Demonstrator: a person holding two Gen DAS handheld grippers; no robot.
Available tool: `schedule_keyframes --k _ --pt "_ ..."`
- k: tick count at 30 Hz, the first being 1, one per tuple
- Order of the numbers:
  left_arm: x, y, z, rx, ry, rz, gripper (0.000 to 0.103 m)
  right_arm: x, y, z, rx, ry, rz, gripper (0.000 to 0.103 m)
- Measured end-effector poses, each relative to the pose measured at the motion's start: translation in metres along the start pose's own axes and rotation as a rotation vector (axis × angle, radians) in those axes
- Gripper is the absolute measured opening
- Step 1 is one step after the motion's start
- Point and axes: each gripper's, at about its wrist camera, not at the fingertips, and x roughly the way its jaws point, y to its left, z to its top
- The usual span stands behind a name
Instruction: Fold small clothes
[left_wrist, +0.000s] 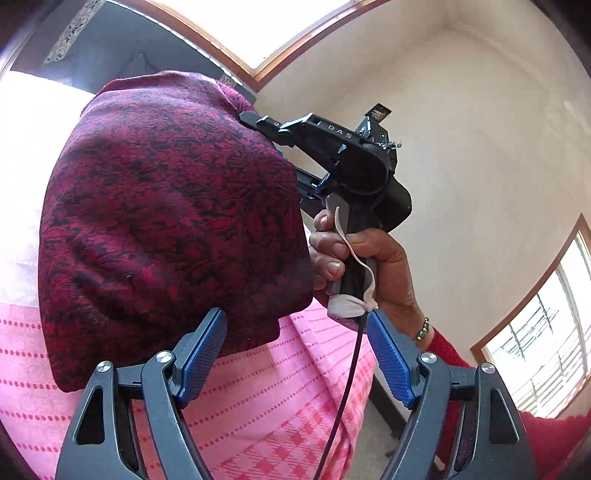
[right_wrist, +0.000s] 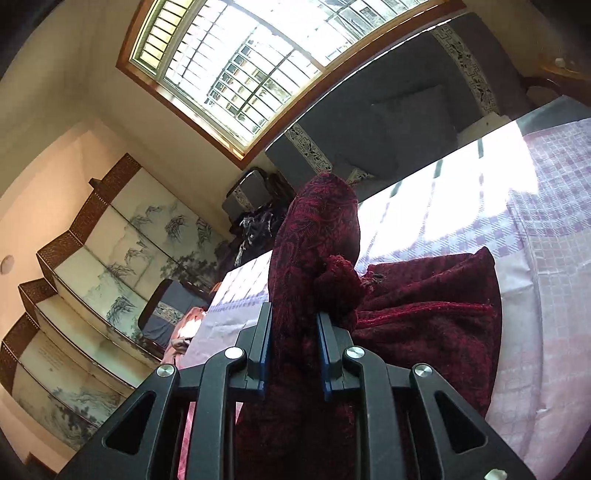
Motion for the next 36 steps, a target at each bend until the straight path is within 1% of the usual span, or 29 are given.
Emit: schedule_keyframes --k 2,3,5,8,9,10,11,13,15,18,19,21,23,24,25,26,27,28,29,31,32,33,34,35,36 --pt "0.006 0.008 0.0 -0.019 0.012 0.025 0.078 -0.001 -0.038 0.0 0.067 -0.019 -0.042 0.018" --pt "0.006 0.014 -0.002 -0.04 0.021 0.021 0.078 -0.001 -0.057 -0.003 0.117 -0.018 -0.055 0.018" --pt "0.003 0.025 -0.006 -0.072 0.031 0.012 0.078 -0.009 -0.09 -0.017 0.203 -0.025 -0.048 0.018" --pt "-0.003 0.037 -0.007 -0.093 0.038 0.005 0.078 -0.018 -0.105 -0.036 0.233 -0.035 -0.025 0.018" --pt "-0.006 0.041 -0.006 -0.093 0.04 0.007 0.078 -0.019 -0.109 -0.038 0.251 -0.04 0.006 0.018" --pt "-0.009 0.043 -0.003 -0.091 0.038 0.007 0.078 -0.02 -0.112 -0.038 0.271 -0.045 0.036 0.024" --pt "-0.013 0.045 0.001 -0.089 0.035 0.011 0.078 -0.02 -0.115 -0.038 0.293 -0.048 0.04 0.03" --pt "-0.016 0.046 0.002 -0.083 0.03 0.014 0.078 -0.025 -0.114 -0.036 0.308 -0.057 0.046 0.034" --pt "-0.013 0.044 -0.003 -0.053 0.029 0.019 0.078 -0.039 -0.107 -0.039 0.292 -0.085 0.034 0.034" --pt "-0.007 0.039 -0.008 -0.028 0.037 0.023 0.078 -0.069 -0.077 -0.053 0.2 -0.111 0.006 0.037" --pt "-0.004 0.039 -0.01 -0.033 0.042 0.019 0.078 -0.075 -0.061 -0.06 0.153 -0.091 -0.018 0.041" --pt "-0.001 0.039 -0.012 -0.048 0.055 0.01 0.078 -0.081 -0.037 -0.077 0.055 -0.041 -0.078 0.042" --pt "0.001 0.036 -0.015 -0.043 0.055 0.009 0.078 -0.079 -0.025 -0.094 -0.003 0.012 -0.101 0.042" --pt "0.0 0.032 -0.016 -0.027 0.053 0.019 0.078 -0.074 -0.02 -0.099 -0.018 0.04 -0.128 0.041" --pt "-0.001 0.029 -0.017 -0.009 0.051 0.03 0.078 -0.067 -0.019 -0.105 -0.041 0.068 -0.165 0.028" --pt "-0.001 0.022 -0.017 0.009 0.047 0.045 0.078 -0.06 -0.018 -0.109 -0.068 0.096 -0.198 0.006" --pt "-0.005 0.017 -0.018 0.026 0.035 0.061 0.078 -0.054 -0.019 -0.113 -0.076 0.122 -0.223 0.008" --pt "-0.01 0.014 -0.018 0.041 0.016 0.077 0.078 -0.052 -0.022 -0.116 -0.067 0.124 -0.235 0.007" --pt "-0.016 0.012 -0.017 0.056 -0.005 0.095 0.078 -0.055 -0.024 -0.117 -0.06 0.109 -0.231 0.007" --pt "-0.027 0.011 -0.015 0.075 -0.043 0.13 0.078 -0.072 -0.021 -0.117 -0.069 0.043 -0.236 0.006" --pt "-0.031 0.013 -0.014 0.072 -0.058 0.14 0.078 -0.083 -0.019 -0.117 -0.066 0.009 -0.23 0.006" --pt "-0.033 0.016 -0.014 0.065 -0.068 0.144 0.078 -0.09 -0.021 -0.118 -0.055 -0.005 -0.217 0.006" --pt "-0.034 0.019 -0.015 0.057 -0.069 0.149 0.078 -0.092 -0.024 -0.121 -0.051 0.0 -0.233 0.006" --pt "-0.034 0.021 -0.015 0.053 -0.064 0.156 0.078 -0.089 -0.03 -0.125 -0.051 0.021 -0.269 0.006" --pt "-0.033 0.021 -0.016 0.054 -0.06 0.16 0.078 -0.084 -0.041 -0.13 -0.026 0.043 -0.283 0.006"
